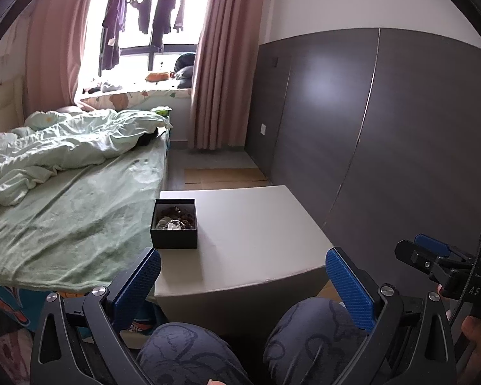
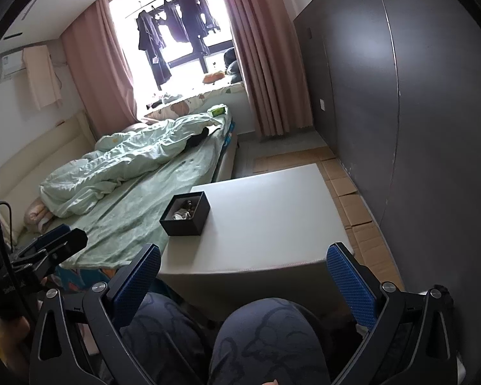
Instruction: Organize jewelry
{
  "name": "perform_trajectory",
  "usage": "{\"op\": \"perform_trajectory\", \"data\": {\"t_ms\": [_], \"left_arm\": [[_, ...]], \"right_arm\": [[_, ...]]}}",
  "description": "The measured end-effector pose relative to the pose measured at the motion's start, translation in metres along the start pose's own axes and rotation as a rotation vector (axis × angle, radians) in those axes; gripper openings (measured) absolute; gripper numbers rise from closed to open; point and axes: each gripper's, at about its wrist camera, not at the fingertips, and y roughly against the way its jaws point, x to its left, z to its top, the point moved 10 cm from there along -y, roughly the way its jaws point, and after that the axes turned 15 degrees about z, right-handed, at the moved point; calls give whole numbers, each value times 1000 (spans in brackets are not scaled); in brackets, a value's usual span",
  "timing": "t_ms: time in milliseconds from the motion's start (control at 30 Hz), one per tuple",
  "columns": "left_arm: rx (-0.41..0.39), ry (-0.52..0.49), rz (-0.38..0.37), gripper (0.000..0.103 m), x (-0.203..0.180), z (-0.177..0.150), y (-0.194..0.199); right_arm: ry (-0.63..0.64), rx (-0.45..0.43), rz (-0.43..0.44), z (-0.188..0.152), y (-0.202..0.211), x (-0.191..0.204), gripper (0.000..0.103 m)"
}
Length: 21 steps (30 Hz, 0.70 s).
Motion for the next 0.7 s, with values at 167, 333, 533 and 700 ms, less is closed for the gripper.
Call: {"op": "perform_trajectory", "data": {"t_ms": [167,333,533,700], "left_arm": [[-5,6,0,103,0,-1,2],[2,15,-2,103,2,-1,2],[6,21,-2,103,3,-2,2],[7,35,-4,103,5,-1,2]], "right_arm": [[-1,9,10,-2,2,0,103],[-5,6,8,0,5,-2,103],[-18,3,21,0,5,-1,103],[-4,-4,17,1,9,5,103]]}}
